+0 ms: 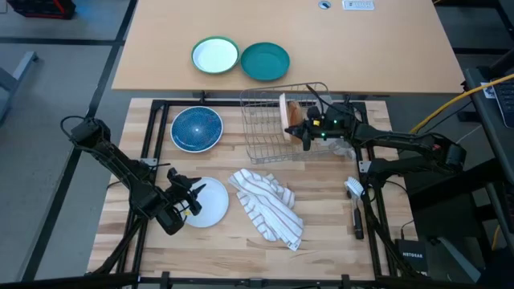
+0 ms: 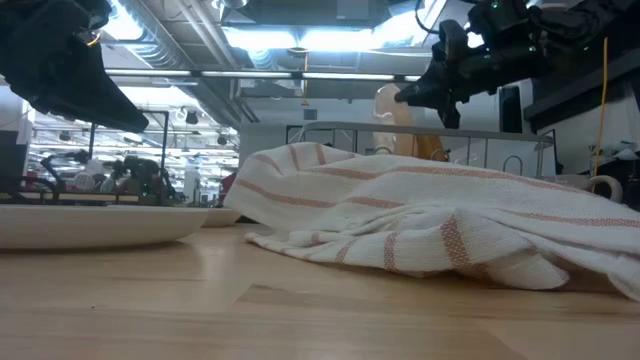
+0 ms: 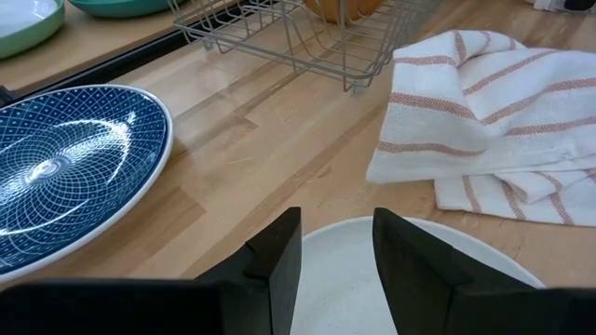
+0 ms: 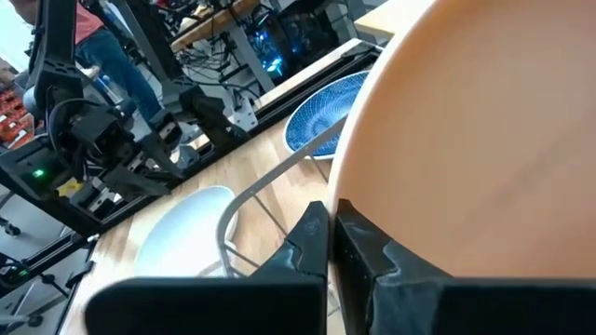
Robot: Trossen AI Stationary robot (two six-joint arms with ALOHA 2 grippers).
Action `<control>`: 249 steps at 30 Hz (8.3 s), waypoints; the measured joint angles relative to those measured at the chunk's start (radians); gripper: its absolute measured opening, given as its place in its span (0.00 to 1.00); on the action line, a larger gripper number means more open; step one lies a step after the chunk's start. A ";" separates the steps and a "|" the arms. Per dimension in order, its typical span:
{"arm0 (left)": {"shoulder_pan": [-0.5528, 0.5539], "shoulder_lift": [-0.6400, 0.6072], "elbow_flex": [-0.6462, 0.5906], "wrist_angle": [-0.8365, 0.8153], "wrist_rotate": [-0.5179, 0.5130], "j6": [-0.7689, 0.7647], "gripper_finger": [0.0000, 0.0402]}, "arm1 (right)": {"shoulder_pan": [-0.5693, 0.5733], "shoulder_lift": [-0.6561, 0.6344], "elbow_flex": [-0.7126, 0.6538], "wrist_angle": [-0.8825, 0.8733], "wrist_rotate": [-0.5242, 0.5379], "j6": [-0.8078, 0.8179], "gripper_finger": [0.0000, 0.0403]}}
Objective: Sort dishes
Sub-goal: Put the orange plate into the dish rack, then put the white plate into the dish rack
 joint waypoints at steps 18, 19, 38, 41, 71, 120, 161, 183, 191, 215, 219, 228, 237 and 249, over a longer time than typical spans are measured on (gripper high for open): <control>0.000 0.000 0.000 -0.001 0.000 0.000 0.31 | 0.001 0.001 -0.002 0.025 -0.027 0.006 0.01; 0.000 0.000 0.000 -0.001 0.000 0.000 0.31 | 0.001 0.000 -0.002 0.016 -0.028 0.005 0.01; 0.000 0.000 0.000 -0.001 0.000 0.000 0.31 | 0.082 0.008 -0.003 -0.051 0.056 0.007 0.01; 0.000 0.000 0.000 -0.001 0.000 0.000 0.31 | 0.069 0.008 -0.003 -0.073 0.055 0.006 0.01; 0.000 0.000 0.000 0.000 0.000 0.003 0.31 | 0.065 0.006 -0.002 -0.113 0.281 -0.002 0.36; -0.021 -0.135 0.235 -0.011 0.166 0.606 0.31 | 0.652 0.547 0.504 0.249 0.064 -0.782 0.36; -0.108 -0.330 0.242 -0.087 0.229 0.572 0.31 | 0.713 1.111 0.999 -0.399 0.334 -1.259 0.36; -0.108 -0.330 0.242 -0.085 0.229 0.572 0.31 | 0.686 1.135 0.999 -0.359 0.342 -1.246 0.15; -0.108 -0.330 0.242 -0.085 0.229 0.572 0.31 | 0.686 1.135 0.998 -0.366 0.299 -1.243 0.03; -0.143 -0.373 0.279 0.009 0.228 0.455 0.31 | 0.672 1.134 1.425 -0.726 0.262 -1.178 0.02; -0.163 -0.402 0.289 0.061 0.229 0.569 0.31 | 0.653 1.134 1.523 -0.839 0.281 -1.179 0.02; -0.221 -0.482 0.289 0.050 0.155 0.639 0.31 | 0.592 1.134 1.747 -1.100 0.281 -1.182 0.02; -0.217 -0.503 0.208 0.032 0.080 0.758 0.31 | 0.525 1.013 1.777 -1.197 0.294 -1.205 0.02; 0.022 -0.474 -0.136 0.523 0.262 0.758 0.31 | 0.421 0.841 1.778 -1.106 0.268 -1.124 0.02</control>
